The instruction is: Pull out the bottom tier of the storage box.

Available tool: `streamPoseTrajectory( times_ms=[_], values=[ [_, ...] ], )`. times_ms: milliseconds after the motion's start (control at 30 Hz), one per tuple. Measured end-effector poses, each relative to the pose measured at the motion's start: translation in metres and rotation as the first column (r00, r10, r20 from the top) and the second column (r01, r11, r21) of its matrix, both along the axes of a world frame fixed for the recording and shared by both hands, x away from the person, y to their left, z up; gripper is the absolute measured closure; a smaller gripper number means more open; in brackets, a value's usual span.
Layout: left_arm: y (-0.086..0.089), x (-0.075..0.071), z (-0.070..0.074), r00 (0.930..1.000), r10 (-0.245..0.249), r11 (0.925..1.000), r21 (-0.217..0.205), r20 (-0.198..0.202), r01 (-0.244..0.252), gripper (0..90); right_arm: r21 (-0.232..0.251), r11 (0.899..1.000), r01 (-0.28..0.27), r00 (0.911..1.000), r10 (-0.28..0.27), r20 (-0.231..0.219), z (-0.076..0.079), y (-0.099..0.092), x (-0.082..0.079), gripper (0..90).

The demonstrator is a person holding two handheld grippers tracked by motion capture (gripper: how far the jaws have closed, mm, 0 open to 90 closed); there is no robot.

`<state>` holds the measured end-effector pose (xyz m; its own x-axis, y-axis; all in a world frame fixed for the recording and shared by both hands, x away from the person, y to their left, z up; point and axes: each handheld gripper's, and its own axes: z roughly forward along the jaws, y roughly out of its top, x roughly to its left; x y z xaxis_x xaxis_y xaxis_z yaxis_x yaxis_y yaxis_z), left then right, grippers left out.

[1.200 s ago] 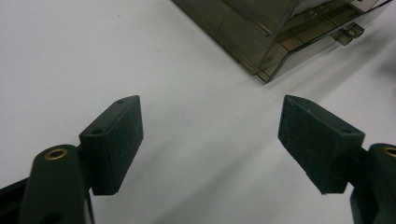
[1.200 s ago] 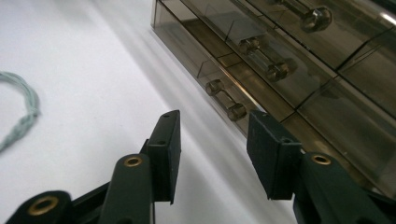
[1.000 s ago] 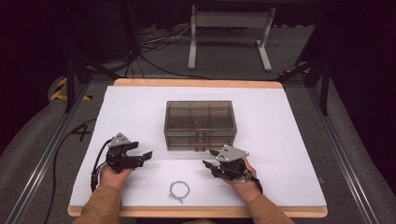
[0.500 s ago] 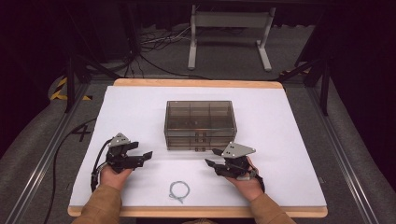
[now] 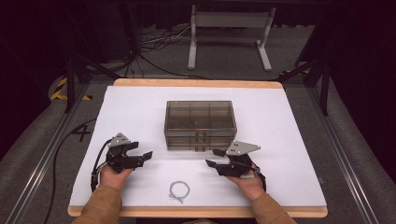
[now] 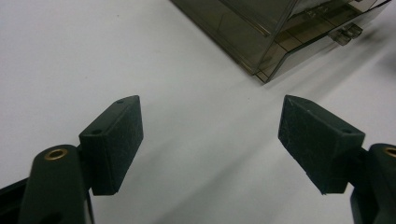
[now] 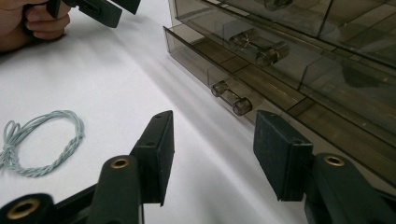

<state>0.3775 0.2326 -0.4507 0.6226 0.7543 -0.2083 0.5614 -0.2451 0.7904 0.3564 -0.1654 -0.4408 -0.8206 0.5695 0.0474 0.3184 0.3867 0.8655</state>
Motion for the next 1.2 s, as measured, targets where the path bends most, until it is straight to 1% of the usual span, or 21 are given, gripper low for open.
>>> streamPoseTrajectory(
  times_ms=[67,167,300,333,400,533,667,700,800,900,933,1000,1033,1067,1133,1200],
  values=[
    [0.0,0.0,0.0,1.0,0.0,1.0,-0.001,0.001,0.0,22.9,0.009,1.0,-0.013,0.9999,0.013,-0.009,0.002,-0.002,0.001,50.1],
    [0.0,0.0,0.0,1.0,0.0,1.0,0.001,0.001,0.0,22.9,-0.001,0.999,-0.038,0.9992,0.038,-0.011,0.007,-0.004,0.003,53.3],
    [-0.001,0.0,0.0,1.0,0.0,1.0,0.005,0.002,0.0,22.9,-0.044,0.998,-0.049,0.9988,0.049,0.004,0.014,-0.006,0.004,54.5],
    [-0.001,0.0,0.0,1.0,0.0,1.0,0.005,0.002,0.0,22.9,-0.044,0.998,-0.049,0.9988,0.049,0.004,0.014,-0.006,0.004,54.5],
    [-0.001,0.0,0.0,1.0,0.001,1.0,0.005,-0.002,-0.001,22.9,-0.074,0.996,-0.048,0.9988,0.048,0.004,0.018,-0.008,0.005,56.0],
    [-0.001,0.0,0.0,1.0,0.001,1.0,0.005,-0.002,-0.001,22.9,-0.132,0.989,-0.066,0.9975,0.068,0.016,0.025,-0.01,0.008,57.7],
    [-0.001,0.0,0.0,1.0,0.002,1.0,0.005,0.0,-0.002,22.9,-0.15,0.985,-0.086,0.9959,0.089,0.014,0.032,-0.012,0.011,57.0],
    [-0.001,0.0,0.0,1.0,0.002,1.0,0.005,0.0,-0.002,22.9,-0.154,0.984,-0.091,0.9956,0.093,0.007,0.034,-0.012,0.013,57.0],
    [-0.001,0.0,0.0,1.0,0.002,1.0,0.005,0.0,-0.002,22.9,-0.168,0.981,-0.093,0.9956,0.092,-0.017,0.039,-0.012,0.016,57.4],
    [-0.001,0.0,0.0,1.0,0.002,1.0,0.006,0.001,-0.002,22.9,-0.187,0.978,-0.093,0.9956,0.091,-0.022,0.043,-0.011,0.019,57.7],
    [-0.001,0.0,0.0,1.0,0.002,1.0,0.005,0.001,-0.002,22.9,-0.197,0.975,-0.099,0.9951,0.096,-0.024,0.045,-0.011,0.02,58.0],
    [-0.001,0.0,0.0,1.0,0.002,1.0,0.005,-0.001,-0.002,22.9,-0.199,0.975,-0.099,0.9951,0.096,-0.026,0.046,-0.011,0.021,58.3],
    [-0.001,0.0,0.0,1.0,0.003,1.0,0.005,0.001,-0.003,22.9,-0.207,0.973,-0.102,0.9948,0.099,-0.024,0.048,-0.011,0.022,58.8],
    [-0.001,0.0,0.0,1.0,0.002,1.0,0.006,0.001,-0.002,22.9,-0.213,0.97,-0.119,0.9928,0.113,-0.038,0.05,-0.011,0.024,59.7],
    [-0.001,0.0,0.0,1.0,0.002,1.0,0.006,0.001,-0.002,22.9,-0.226,0.966,-0.13,0.9914,0.122,-0.047,0.053,-0.011,0.025,60.4],
    [-0.001,0.0,0.0,1.0,0.002,1.0,0.006,0.001,-0.002,22.9,-0.244,0.961,-0.132,0.9912,0.125,-0.044,0.055,-0.01,0.026,60.7]
  ],
)
